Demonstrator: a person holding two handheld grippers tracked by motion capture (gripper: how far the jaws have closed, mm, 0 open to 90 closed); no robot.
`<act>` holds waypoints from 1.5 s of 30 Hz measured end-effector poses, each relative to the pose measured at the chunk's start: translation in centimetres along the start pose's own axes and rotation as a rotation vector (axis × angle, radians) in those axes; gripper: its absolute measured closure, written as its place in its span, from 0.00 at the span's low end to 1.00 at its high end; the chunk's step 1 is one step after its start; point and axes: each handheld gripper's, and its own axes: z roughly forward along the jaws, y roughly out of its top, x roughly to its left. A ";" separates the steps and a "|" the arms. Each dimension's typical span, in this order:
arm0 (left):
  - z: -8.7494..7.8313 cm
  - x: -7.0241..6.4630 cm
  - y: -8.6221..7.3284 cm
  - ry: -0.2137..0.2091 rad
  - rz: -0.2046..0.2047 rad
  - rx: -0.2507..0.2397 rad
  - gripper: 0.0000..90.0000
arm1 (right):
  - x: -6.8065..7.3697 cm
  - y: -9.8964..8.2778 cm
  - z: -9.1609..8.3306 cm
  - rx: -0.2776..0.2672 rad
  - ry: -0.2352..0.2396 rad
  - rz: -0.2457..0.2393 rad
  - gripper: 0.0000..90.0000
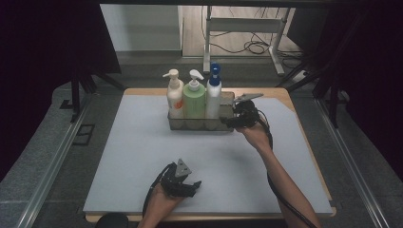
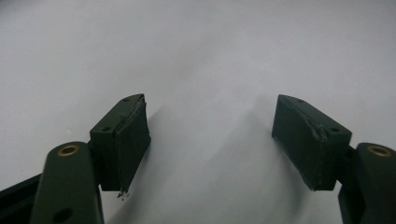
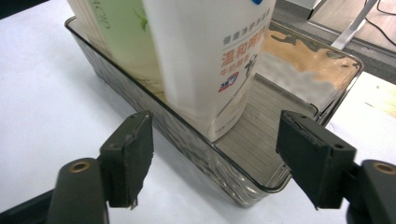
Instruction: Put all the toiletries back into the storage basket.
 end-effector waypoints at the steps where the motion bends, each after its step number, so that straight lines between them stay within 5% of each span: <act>1: 0.0 0.0 0.0 0.000 0.000 0.000 0.30 | 0.1 -0.1 -0.1 0.000 0.001 -0.003 0.30; 23: 0.0 0.0 0.0 0.001 0.000 -0.002 0.30 | 1.7 -1.2 -2.0 -0.012 0.044 -0.044 0.16; 30: 0.0 0.0 0.0 0.000 -0.002 -0.004 0.30 | 2.7 -1.6 -2.6 0.022 0.051 -0.106 0.14; 45: 0.0 0.0 0.0 0.001 -0.002 -0.003 0.30 | 3.4 -2.8 -4.6 0.026 0.057 -0.151 0.04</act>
